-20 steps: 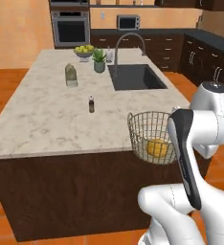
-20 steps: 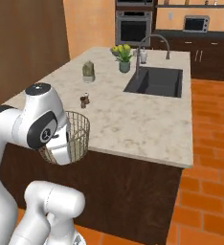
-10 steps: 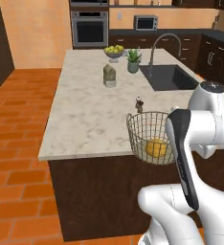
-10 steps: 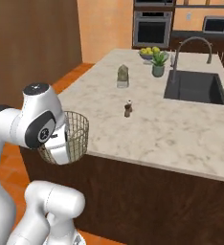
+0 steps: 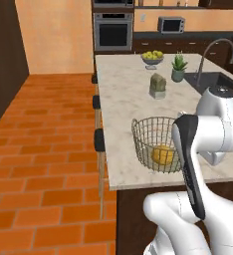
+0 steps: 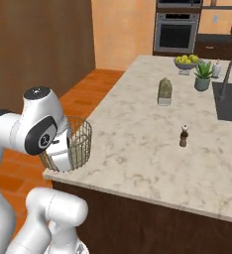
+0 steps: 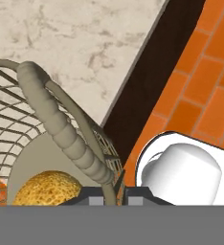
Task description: Open the cabinet, pick up the bread from the cabinet and place it in the basket. Then move the basket to the dining counter.
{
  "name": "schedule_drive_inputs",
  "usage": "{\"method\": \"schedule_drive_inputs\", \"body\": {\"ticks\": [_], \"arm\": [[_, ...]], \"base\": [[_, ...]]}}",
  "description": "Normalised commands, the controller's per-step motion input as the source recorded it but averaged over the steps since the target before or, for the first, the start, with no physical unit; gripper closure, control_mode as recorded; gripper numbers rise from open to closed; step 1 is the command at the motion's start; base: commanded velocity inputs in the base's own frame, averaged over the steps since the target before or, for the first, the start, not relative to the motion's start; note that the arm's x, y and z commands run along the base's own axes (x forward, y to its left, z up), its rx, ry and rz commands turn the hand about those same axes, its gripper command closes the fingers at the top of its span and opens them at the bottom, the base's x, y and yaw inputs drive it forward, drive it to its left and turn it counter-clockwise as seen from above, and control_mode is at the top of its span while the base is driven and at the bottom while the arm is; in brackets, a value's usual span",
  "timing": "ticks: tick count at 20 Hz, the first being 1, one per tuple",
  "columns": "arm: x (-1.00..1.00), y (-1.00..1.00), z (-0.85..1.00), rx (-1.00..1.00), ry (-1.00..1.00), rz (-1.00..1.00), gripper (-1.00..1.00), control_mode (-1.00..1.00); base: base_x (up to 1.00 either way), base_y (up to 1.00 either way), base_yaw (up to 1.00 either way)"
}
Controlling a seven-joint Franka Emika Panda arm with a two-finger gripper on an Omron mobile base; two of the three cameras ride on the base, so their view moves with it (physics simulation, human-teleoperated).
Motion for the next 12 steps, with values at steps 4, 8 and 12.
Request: {"method": "schedule_drive_inputs", "body": {"ticks": [4, 8, 12], "arm": [[0.00, 0.00, 0.00, 0.00, 0.00, 0.00, 1.00, 1.00], [0.00, 0.00, 0.00, 0.00, 0.00, 0.00, 1.00, 1.00], [0.00, 0.00, 0.00, 0.00, 0.00, 0.00, 1.00, 1.00]], "base": [[0.85, 1.00, 0.00], [0.12, 1.00, -0.15], [-0.02, 1.00, -0.39]]}}
